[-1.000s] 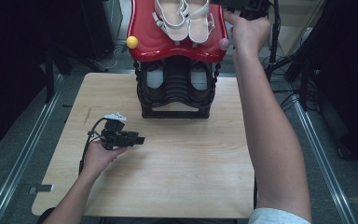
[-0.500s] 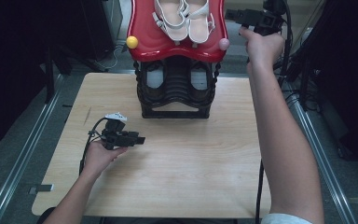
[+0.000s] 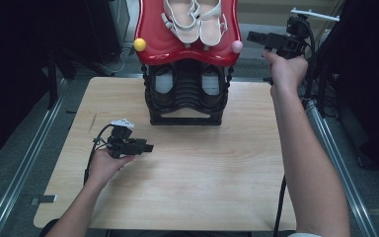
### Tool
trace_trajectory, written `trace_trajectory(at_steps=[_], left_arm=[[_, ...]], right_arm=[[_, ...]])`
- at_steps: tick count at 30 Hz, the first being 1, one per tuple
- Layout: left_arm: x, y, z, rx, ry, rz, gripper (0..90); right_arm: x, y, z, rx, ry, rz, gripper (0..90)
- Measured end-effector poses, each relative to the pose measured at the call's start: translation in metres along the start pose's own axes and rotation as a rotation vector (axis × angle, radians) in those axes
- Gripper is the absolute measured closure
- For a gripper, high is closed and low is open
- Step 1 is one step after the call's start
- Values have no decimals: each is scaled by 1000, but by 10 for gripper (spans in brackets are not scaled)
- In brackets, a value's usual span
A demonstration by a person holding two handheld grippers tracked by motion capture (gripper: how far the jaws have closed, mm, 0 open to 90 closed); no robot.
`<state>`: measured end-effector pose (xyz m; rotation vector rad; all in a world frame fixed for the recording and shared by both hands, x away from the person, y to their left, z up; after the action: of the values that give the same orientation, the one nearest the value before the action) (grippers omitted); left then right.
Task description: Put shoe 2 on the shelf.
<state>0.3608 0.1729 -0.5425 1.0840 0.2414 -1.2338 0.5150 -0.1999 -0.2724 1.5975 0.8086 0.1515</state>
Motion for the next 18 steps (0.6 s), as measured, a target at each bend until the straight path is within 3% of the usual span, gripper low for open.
trace_trajectory(at_steps=[7, 12, 18], left_arm=[[1, 0, 0, 2, 3, 3, 516], [2, 0, 1, 3, 4, 4, 516], [3, 0, 1, 4, 1, 6, 515]], right_arm=[[-1, -32, 10, 7, 1, -29, 442], [-1, -54, 18, 45, -2, -42, 442], [-4, -76, 23, 35, -4, -56, 441]])
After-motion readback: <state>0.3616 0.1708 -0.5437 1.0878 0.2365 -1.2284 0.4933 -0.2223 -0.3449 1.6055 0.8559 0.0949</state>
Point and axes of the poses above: each handheld gripper's, and its own axes: x roughly forward along the jaws, y roughly out of its top, z roughly to its right, the point moved 6 cm from there along x, roughly forward along the jaws, and after that the axes turned 15 degrees about -x, right-handed, at the moved point
